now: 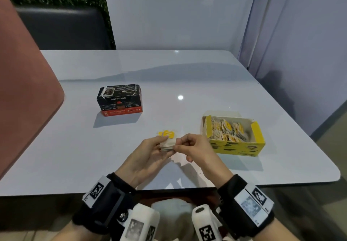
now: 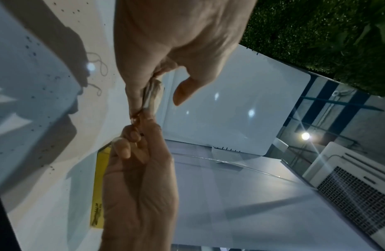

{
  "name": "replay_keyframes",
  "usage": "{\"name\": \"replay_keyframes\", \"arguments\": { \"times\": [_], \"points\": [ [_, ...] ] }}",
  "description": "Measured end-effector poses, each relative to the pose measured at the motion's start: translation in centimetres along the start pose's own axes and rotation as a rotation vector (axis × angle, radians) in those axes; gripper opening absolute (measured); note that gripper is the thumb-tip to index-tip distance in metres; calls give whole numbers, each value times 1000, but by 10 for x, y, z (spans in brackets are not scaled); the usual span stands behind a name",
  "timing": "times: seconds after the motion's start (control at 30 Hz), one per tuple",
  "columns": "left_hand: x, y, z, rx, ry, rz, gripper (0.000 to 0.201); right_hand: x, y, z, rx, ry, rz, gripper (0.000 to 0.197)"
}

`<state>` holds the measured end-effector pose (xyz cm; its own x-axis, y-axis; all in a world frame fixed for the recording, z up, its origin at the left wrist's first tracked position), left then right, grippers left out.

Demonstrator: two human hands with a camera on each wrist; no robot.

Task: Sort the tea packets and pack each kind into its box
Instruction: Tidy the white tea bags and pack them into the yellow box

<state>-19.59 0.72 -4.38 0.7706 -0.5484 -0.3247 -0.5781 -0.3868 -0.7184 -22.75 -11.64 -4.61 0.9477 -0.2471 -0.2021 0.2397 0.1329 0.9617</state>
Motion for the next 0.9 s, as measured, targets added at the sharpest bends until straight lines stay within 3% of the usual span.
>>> {"name": "replay_keyframes", "arguments": {
  "times": [0.1,0.2,0.3,0.4,0.47,0.57,0.67,0.77,0.83,0.9],
  "points": [
    [3,2,1,179,-5,-49,25,3,3,1,-160,10,26,17],
    [3,0,3,367,10,-72,27,1,9,4,-388,-1,90,10],
    [-4,-2,-1,574,107,-65,43,-14,21,17,-505,-55,221,42],
    [-14,-5,-15,757,218,-17,79,-28,35,25,-713,122,346,61],
    [-13,-8,-29,901,283,-23,86,-29,42,34,-802,169,368,44],
    [-1,-15,-49,1131,288,-143,84,-27,59,56,-806,75,410,16],
    [16,-22,-69,1209,212,-274,88,-21,73,81,-713,54,417,16],
    [37,-25,-80,1227,156,-376,111,-6,82,122,-678,35,371,20],
    [52,-19,-80,1292,171,-357,124,9,84,150,-899,29,373,24],
    [66,-6,-76,1363,244,-266,134,23,76,165,-1265,106,372,25]
  ]
}}
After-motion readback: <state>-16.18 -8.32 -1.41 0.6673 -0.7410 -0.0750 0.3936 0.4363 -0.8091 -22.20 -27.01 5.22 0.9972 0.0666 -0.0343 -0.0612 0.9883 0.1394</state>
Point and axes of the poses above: each hand's wrist, its own x-axis towards the middle knuckle, its own z-axis out of the back of the hand, y = z × x, the point moved 4 cm from there along x, towards the middle knuckle, and after that the axes turned 3 degrees about -z, right-handed, at the moved point
